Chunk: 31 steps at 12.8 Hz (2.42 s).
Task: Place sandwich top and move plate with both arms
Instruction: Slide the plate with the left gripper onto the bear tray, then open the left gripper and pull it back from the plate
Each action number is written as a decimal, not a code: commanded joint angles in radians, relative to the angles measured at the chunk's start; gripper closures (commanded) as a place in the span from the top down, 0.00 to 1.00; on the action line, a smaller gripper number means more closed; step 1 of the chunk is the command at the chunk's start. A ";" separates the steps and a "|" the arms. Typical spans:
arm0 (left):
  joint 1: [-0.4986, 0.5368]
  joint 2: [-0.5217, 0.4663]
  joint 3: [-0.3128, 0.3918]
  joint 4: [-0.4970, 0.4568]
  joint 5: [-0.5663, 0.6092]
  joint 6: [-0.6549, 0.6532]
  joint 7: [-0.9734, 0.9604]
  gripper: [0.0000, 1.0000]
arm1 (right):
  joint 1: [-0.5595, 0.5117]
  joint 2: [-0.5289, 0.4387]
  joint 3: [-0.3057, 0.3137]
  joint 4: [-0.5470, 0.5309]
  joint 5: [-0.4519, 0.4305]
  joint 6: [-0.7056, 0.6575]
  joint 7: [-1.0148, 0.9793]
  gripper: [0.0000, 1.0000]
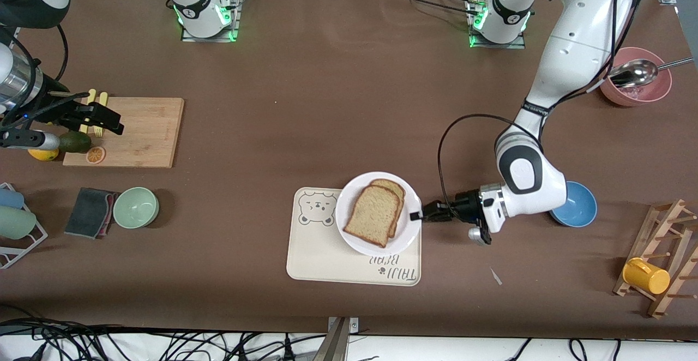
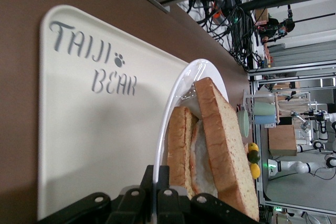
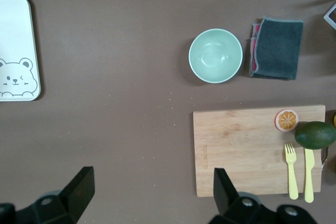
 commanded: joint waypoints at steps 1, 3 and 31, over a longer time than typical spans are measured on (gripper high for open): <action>-0.001 0.100 0.026 0.141 -0.025 -0.022 -0.015 0.00 | 0.001 0.047 -0.004 0.091 0.000 -0.018 -0.012 1.00; -0.010 0.135 0.032 0.158 -0.026 0.004 -0.021 0.00 | 0.004 0.045 -0.002 0.092 -0.017 -0.021 -0.012 1.00; 0.003 -0.070 0.048 0.119 0.689 -0.143 -0.392 1.00 | 0.014 0.050 -0.002 0.092 -0.028 -0.032 -0.074 1.00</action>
